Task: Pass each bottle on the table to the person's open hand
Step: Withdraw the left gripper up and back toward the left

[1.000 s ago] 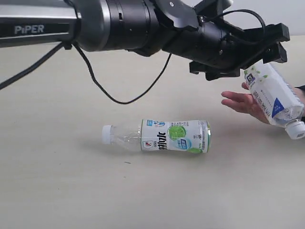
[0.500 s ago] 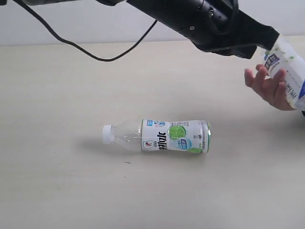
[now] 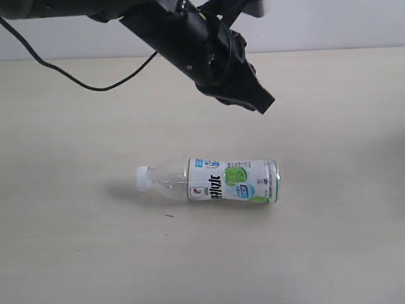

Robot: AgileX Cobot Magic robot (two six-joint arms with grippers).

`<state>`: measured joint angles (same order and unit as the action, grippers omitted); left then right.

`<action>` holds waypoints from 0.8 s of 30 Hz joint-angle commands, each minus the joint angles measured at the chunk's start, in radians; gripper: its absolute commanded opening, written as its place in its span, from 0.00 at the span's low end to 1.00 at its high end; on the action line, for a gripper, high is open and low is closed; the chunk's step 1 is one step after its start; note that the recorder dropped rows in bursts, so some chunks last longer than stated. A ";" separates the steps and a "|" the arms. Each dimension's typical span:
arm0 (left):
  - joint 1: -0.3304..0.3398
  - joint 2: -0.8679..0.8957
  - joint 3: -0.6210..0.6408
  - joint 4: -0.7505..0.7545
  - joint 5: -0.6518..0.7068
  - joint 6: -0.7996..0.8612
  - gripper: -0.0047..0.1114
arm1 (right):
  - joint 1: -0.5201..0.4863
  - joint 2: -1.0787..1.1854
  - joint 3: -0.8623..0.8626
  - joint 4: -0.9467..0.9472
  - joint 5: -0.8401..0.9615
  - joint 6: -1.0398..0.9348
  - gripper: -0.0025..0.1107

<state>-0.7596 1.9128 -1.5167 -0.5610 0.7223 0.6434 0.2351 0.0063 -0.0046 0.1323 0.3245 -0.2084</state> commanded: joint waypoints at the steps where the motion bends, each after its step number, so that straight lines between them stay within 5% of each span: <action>1: 0.011 -0.044 0.085 0.001 -0.021 0.087 0.04 | -0.003 -0.006 0.005 0.000 -0.012 -0.003 0.02; 15: 0.106 -0.104 0.144 -0.016 0.023 0.211 0.04 | -0.003 -0.006 0.005 0.000 -0.012 -0.003 0.02; 24: 0.248 -0.193 0.241 -0.327 0.032 0.455 0.04 | -0.003 -0.006 0.005 0.000 -0.012 -0.003 0.02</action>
<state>-0.5663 1.7694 -1.3253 -0.7476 0.7543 0.9836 0.2351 0.0063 -0.0046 0.1323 0.3245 -0.2084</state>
